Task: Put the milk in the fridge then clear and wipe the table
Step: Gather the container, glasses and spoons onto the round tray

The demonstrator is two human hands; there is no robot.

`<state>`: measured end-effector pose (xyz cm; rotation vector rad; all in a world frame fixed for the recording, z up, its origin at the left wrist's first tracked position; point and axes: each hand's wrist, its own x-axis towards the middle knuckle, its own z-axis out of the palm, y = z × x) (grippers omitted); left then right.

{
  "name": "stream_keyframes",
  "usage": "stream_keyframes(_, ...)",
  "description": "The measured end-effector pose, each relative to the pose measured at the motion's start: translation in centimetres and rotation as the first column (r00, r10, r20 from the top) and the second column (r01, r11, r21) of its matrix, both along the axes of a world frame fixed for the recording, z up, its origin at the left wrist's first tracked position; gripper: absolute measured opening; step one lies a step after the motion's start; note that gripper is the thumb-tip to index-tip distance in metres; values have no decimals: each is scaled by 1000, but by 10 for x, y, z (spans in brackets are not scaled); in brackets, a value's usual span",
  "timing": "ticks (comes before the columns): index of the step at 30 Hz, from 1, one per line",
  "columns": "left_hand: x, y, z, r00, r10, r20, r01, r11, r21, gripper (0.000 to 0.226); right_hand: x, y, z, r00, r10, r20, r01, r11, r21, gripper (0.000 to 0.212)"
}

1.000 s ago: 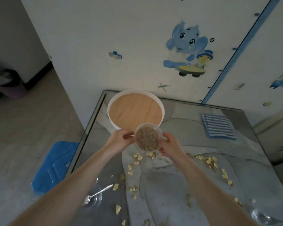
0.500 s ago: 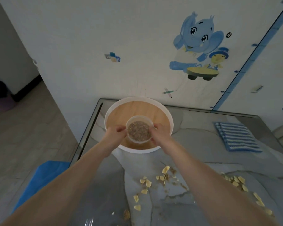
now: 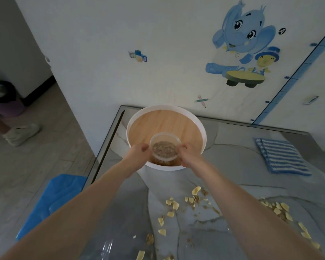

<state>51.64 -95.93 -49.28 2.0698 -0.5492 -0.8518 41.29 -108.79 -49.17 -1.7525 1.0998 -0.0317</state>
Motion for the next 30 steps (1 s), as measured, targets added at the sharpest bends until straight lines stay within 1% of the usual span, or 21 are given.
stream_keyframes(3, -8, 19, 12, 999, 4, 49, -3, 1000, -10, 37, -17, 9, 11, 999, 11, 41, -7, 996, -90, 43)
stream_keyframes(6, -19, 56, 29, 992, 0, 124, 0, 1000, 4, 33, -41, 30, 25, 992, 18, 123, -5, 994, -105, 33)
stream_keyframes(9, -35, 99, 38, 988, 1, 154, -8, 999, 42, 34, -65, 62, 31, 986, -15, 168, 17, 1000, -12, 11)
stream_keyframes(13, -62, 164, 31, 991, 61, 123, -78, 986, 146, 33, -100, 115, 32, 978, -72, 198, 41, 986, 159, 15)
stream_keyframes(16, -85, 207, 21, 987, 118, 113, -141, 963, 230, 34, -126, 158, 25, 979, -89, 181, 45, 972, 231, 20)
stream_keyframes(17, -90, 218, 17, 984, 128, 121, -155, 956, 250, 29, -133, 172, 22, 985, -81, 155, 43, 971, 237, 24)
stream_keyframes(19, -99, 235, 10, 983, 127, 130, -160, 945, 285, 11, -142, 198, 13, 993, -60, 103, 34, 970, 241, 29)
stream_keyframes(20, -103, 241, 7, 984, 123, 129, -156, 942, 296, 9, -145, 210, 8, 996, -45, 82, 24, 970, 243, 31)
stream_keyframes(22, -109, 251, -2, 987, 108, 119, -140, 943, 302, 14, -147, 232, -2, 998, -24, 50, 10, 966, 258, 32)
stream_keyframes(26, -115, 262, -11, 994, 77, 74, -94, 961, 261, 28, -139, 271, -18, 997, -77, 21, 66, 948, 312, 21)
stream_keyframes(28, -117, 263, -10, 996, 72, 47, -81, 974, 212, 24, -136, 284, -21, 993, -120, 5, 112, 936, 335, 14)
stream_keyframes(30, -114, 267, -11, 999, 50, 15, -52, 984, 173, 17, -129, 295, -23, 986, -168, -5, 160, 929, 333, 13)
